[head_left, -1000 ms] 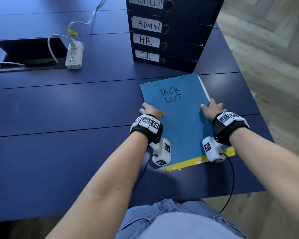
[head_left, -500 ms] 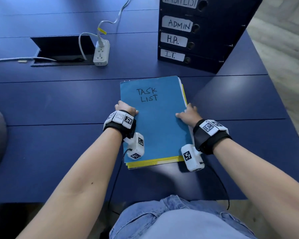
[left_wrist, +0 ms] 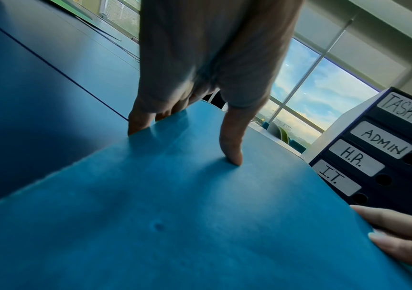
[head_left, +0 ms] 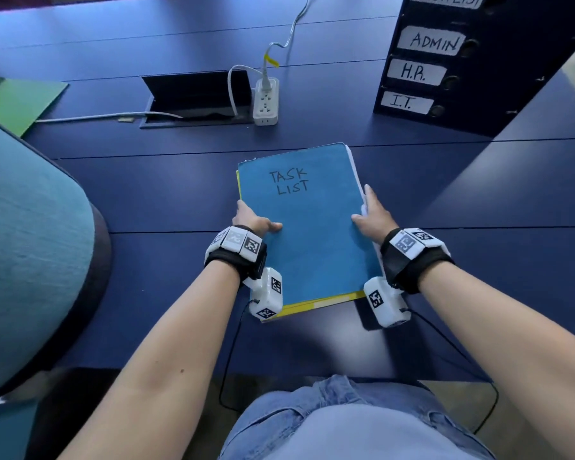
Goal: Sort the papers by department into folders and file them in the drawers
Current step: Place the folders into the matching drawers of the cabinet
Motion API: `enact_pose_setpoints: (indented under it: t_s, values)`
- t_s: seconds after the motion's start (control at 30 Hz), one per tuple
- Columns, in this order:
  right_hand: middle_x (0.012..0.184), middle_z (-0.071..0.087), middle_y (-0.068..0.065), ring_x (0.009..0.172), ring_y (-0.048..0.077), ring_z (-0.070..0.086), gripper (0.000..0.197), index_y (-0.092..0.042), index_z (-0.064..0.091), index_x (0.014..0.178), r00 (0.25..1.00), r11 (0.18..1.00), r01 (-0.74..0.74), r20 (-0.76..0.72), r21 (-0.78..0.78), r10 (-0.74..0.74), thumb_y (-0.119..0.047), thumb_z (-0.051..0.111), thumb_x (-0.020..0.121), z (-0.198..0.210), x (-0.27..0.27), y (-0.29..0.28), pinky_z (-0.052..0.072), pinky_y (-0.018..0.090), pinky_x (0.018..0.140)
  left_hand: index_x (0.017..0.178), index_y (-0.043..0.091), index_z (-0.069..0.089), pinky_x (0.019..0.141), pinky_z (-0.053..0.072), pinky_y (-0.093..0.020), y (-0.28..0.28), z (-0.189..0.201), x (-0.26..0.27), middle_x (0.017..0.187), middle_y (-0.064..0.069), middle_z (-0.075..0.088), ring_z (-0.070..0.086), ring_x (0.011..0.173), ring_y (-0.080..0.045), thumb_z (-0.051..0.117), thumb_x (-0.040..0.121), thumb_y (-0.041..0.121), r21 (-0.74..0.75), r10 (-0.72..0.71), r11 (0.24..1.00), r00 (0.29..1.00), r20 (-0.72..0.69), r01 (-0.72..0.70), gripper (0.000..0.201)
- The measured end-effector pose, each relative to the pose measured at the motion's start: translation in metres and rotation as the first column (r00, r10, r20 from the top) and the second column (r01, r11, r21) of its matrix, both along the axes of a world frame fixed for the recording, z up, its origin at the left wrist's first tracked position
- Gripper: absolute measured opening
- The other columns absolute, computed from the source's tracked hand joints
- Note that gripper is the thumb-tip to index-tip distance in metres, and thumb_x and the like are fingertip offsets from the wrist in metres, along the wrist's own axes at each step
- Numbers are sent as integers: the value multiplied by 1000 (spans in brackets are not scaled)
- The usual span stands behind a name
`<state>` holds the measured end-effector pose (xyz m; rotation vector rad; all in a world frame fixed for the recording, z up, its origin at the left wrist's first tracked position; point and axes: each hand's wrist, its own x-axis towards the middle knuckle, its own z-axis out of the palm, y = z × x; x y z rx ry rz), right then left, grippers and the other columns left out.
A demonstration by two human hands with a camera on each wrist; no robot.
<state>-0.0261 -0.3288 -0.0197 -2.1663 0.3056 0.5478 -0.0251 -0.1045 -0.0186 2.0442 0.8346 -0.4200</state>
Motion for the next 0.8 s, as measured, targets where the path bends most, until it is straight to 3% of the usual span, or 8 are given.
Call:
enact_pose_setpoints:
  t_s: [0.17, 0.33, 0.5, 0.63, 0.8]
  values:
    - [153, 23, 10, 139, 25, 25, 68, -14, 5, 150, 998, 995, -58, -8, -83, 57, -12, 43, 94, 7, -3, 9, 22, 28, 108, 139, 1, 17, 111, 26, -38, -3, 3, -3, 145, -16, 25, 29, 135, -29, 76, 75, 18, 52, -108, 993, 993, -40, 110, 88]
    - [133, 49, 14, 120, 28, 47, 51, -12, 33, 137, 991, 980, -129, 10, -151, 132, -11, 49, 89, 24, 4, 3, 37, 27, 90, 136, 1, 19, 108, 25, -39, -12, 20, -1, 142, -18, 21, 26, 133, -33, 75, 76, 23, 160, -118, 979, 991, -62, 126, 85]
    - [151, 29, 10, 137, 26, 30, 62, -15, 19, 148, 975, 968, -137, 143, -208, 169, -7, 42, 91, 69, 31, -14, 26, 27, 107, 132, 5, 30, 104, 28, -33, -41, 71, 29, 140, -18, 24, 22, 132, -31, 70, 80, 24, 236, -223, 954, 964, 145, 186, 68]
    - [148, 35, 8, 134, 24, 35, 57, -14, 27, 146, 934, 975, -63, 331, -214, 133, -8, 42, 92, 127, 68, -40, 26, 24, 106, 126, 5, 40, 105, 27, -29, -76, 128, 74, 137, -20, 29, 25, 130, -35, 65, 80, 18, 279, -304, 937, 887, 348, 212, 54]
    - [145, 39, 11, 132, 24, 38, 53, -8, 34, 143, 857, 982, 55, 514, -180, 46, -7, 42, 90, 191, 111, -81, 28, 25, 107, 122, 10, 49, 98, 32, -30, -124, 189, 125, 133, -14, 37, 33, 126, -28, 57, 83, 16, 368, -437, 889, 745, 505, 272, 40]
